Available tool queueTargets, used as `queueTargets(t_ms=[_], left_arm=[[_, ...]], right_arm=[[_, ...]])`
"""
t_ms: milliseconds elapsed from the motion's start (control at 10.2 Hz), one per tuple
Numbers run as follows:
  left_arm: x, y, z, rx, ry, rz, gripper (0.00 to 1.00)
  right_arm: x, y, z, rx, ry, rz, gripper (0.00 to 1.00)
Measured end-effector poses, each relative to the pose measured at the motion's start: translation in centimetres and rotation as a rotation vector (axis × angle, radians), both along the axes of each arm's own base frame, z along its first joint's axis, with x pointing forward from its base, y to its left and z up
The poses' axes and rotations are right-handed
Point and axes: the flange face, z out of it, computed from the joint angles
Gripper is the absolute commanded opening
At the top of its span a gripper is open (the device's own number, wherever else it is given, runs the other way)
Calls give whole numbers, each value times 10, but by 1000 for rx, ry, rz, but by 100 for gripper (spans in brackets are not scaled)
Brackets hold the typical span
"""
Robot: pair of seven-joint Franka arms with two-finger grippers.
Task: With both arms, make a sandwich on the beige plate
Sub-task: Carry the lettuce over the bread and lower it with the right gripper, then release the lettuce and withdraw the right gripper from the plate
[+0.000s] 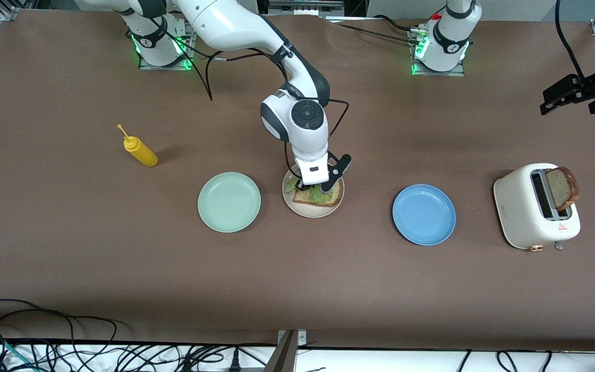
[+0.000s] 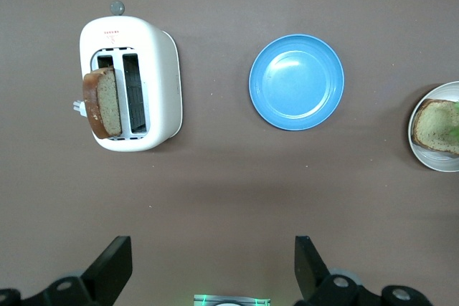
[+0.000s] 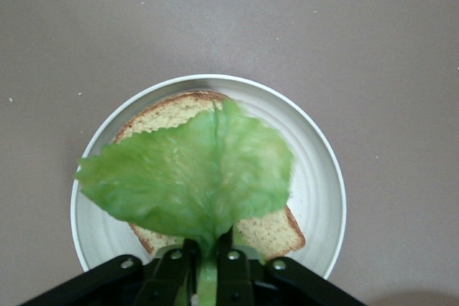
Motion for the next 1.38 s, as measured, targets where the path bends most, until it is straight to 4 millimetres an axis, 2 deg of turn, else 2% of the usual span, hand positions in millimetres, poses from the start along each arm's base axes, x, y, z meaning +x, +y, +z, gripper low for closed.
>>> queueTargets(t_ms=[590, 885, 983, 1081, 1180, 1376], left_arm=[[0, 2, 0, 0, 0, 4, 100], [0, 2, 0, 0, 0, 4, 100], [0, 2, 0, 0, 0, 4, 100], [0, 2, 0, 0, 0, 4, 100], [0, 2, 0, 0, 0, 4, 100], [0, 3, 0, 0, 0, 5, 100]], right_arm=[[0, 1, -1, 4, -10, 2, 100], [13, -9, 17, -10, -9, -22, 100], [22, -21, 34, -20, 5, -48, 100], [37, -43, 58, -37, 30, -85, 100], [53, -74, 90, -55, 66, -133, 100], [82, -157, 159, -96, 153, -252, 100]])
